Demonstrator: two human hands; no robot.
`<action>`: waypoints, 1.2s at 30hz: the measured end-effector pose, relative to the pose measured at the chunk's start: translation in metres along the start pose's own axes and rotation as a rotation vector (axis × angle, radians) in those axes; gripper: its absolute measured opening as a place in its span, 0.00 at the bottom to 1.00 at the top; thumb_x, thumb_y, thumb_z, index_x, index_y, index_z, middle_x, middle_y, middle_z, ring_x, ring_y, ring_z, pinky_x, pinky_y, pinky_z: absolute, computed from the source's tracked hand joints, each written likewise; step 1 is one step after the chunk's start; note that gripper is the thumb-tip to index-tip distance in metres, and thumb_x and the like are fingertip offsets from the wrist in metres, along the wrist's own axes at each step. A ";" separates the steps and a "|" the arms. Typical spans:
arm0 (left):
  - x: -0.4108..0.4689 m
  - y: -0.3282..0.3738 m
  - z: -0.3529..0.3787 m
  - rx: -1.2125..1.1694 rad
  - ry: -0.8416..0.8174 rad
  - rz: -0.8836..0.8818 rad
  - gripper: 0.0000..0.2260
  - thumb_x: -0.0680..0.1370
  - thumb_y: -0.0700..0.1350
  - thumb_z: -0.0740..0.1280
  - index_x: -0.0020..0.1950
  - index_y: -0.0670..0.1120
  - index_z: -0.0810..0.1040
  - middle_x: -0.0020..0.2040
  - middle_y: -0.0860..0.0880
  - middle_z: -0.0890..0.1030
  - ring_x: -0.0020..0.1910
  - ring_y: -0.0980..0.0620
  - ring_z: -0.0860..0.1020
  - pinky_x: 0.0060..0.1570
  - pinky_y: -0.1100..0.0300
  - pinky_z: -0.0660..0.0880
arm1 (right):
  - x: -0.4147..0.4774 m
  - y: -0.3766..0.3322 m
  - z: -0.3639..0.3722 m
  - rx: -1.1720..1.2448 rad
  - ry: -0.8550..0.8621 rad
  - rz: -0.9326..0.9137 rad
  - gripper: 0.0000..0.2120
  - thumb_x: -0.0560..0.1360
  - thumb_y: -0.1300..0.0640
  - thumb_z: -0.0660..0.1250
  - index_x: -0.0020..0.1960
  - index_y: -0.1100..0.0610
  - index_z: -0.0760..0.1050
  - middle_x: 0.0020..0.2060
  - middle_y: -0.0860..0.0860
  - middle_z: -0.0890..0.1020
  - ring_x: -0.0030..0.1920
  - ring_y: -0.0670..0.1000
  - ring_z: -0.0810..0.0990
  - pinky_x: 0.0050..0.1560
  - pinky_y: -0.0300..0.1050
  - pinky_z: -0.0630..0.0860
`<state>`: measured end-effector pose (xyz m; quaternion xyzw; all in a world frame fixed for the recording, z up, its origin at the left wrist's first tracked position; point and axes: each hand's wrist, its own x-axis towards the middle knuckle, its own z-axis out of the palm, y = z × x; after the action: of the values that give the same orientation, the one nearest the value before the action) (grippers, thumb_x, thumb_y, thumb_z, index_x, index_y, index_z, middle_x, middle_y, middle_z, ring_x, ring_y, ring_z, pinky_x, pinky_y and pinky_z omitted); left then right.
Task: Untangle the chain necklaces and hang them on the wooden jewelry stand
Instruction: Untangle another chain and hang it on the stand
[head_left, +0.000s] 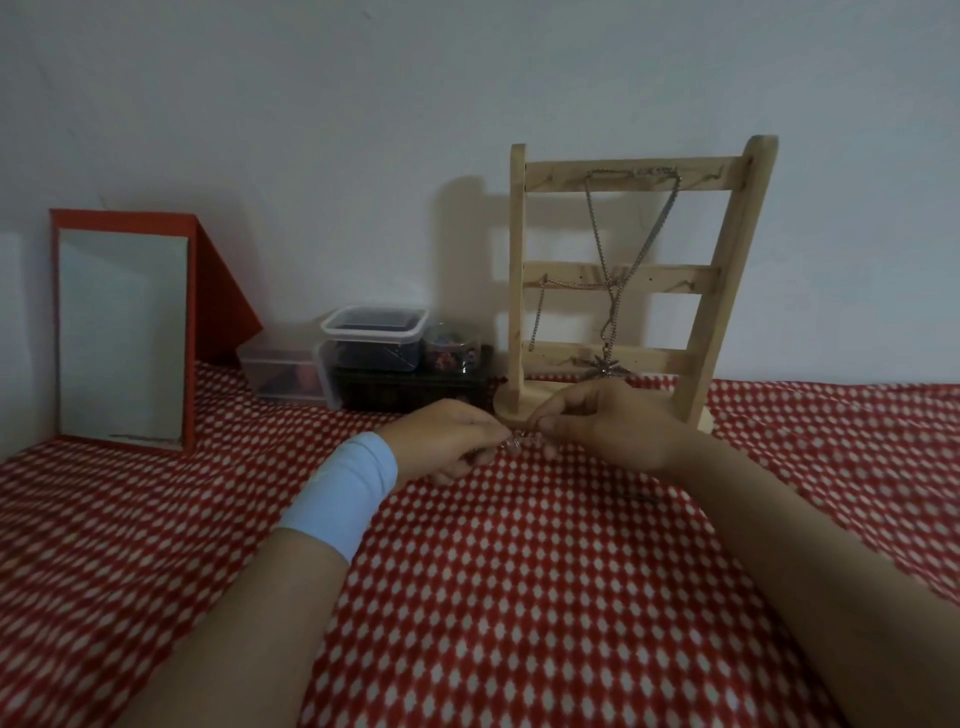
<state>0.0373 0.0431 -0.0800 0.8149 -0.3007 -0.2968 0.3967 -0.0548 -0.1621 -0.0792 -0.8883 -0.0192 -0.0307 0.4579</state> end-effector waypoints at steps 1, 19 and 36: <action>0.000 -0.001 -0.001 0.007 -0.005 0.000 0.18 0.82 0.51 0.62 0.49 0.37 0.79 0.38 0.42 0.69 0.25 0.54 0.62 0.25 0.63 0.59 | -0.001 -0.002 -0.001 -0.012 0.003 -0.004 0.07 0.81 0.58 0.67 0.50 0.56 0.85 0.40 0.50 0.88 0.47 0.42 0.85 0.53 0.27 0.74; -0.011 0.014 -0.003 0.070 0.072 0.202 0.08 0.81 0.43 0.65 0.51 0.44 0.83 0.42 0.50 0.86 0.28 0.57 0.72 0.31 0.67 0.70 | -0.003 -0.015 -0.002 -0.083 -0.154 0.008 0.09 0.80 0.54 0.69 0.57 0.46 0.85 0.51 0.41 0.87 0.55 0.41 0.83 0.63 0.41 0.74; -0.008 0.020 0.005 0.062 0.206 0.129 0.18 0.83 0.50 0.58 0.39 0.45 0.77 0.30 0.54 0.80 0.29 0.54 0.76 0.32 0.63 0.72 | -0.004 -0.013 0.012 0.152 0.104 -0.184 0.08 0.80 0.60 0.69 0.47 0.65 0.82 0.38 0.51 0.85 0.37 0.50 0.83 0.44 0.42 0.82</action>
<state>0.0238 0.0364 -0.0639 0.8319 -0.3191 -0.1762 0.4184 -0.0588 -0.1451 -0.0757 -0.8426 -0.0791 -0.1172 0.5196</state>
